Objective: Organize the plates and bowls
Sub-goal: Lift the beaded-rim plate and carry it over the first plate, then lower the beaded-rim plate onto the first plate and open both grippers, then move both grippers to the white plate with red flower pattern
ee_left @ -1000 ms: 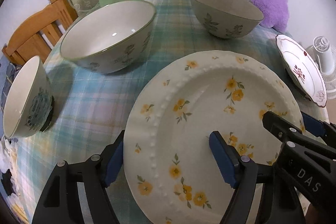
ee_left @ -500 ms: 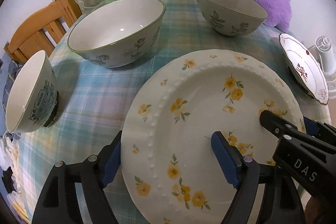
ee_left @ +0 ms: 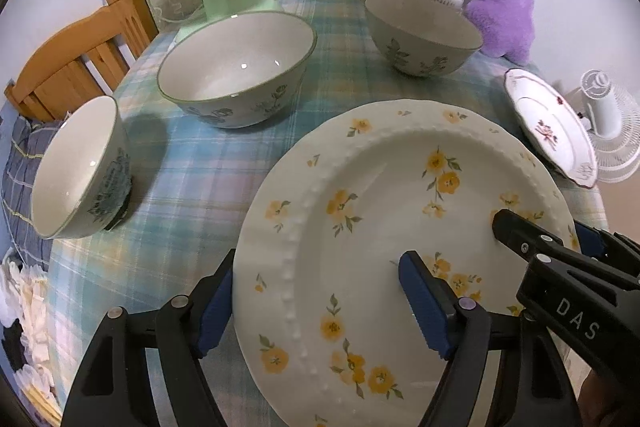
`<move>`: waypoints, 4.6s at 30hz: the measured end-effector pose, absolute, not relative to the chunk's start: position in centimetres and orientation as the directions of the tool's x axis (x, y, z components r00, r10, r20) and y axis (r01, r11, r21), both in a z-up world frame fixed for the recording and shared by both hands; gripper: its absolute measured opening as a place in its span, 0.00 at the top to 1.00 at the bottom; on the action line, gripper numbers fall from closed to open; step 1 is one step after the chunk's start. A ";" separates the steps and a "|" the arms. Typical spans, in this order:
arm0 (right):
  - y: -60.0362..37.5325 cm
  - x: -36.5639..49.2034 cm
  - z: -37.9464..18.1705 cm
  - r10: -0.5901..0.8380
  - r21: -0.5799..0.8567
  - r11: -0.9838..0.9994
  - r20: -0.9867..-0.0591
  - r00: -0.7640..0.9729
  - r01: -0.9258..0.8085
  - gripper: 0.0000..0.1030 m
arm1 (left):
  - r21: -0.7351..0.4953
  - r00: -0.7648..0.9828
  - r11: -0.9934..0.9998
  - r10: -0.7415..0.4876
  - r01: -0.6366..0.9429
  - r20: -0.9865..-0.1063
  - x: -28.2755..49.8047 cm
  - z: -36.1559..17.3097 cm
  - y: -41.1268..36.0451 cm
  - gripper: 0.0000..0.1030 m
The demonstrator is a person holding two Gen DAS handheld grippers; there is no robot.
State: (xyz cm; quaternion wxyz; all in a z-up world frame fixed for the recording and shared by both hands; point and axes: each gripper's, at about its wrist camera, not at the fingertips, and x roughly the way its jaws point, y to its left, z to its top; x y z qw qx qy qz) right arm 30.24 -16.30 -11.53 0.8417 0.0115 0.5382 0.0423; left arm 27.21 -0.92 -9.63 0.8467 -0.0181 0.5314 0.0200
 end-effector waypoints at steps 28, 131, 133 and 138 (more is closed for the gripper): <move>-23.7 15.4 -6.8 -0.069 0.043 0.974 -0.881 0.468 0.223 0.41 | -0.096 0.442 0.976 -0.176 0.198 -0.880 17.1 -5.8 -8.2 0.25; -32.0 15.1 -8.0 -0.094 -0.027 0.986 -0.909 0.406 0.166 0.35 | -0.064 0.448 0.984 -0.133 0.165 -0.884 15.9 -5.7 -14.6 0.05; -31.5 14.8 -6.7 -0.102 -0.020 0.982 -0.896 0.432 0.189 0.31 | -0.063 0.461 0.980 -0.146 0.190 -0.875 16.2 -4.8 -14.1 0.03; -30.1 14.7 -3.8 -0.138 -0.022 0.972 -0.857 0.496 0.233 0.28 | -0.082 0.488 0.959 -0.210 0.270 -0.847 17.5 -2.5 -13.7 0.01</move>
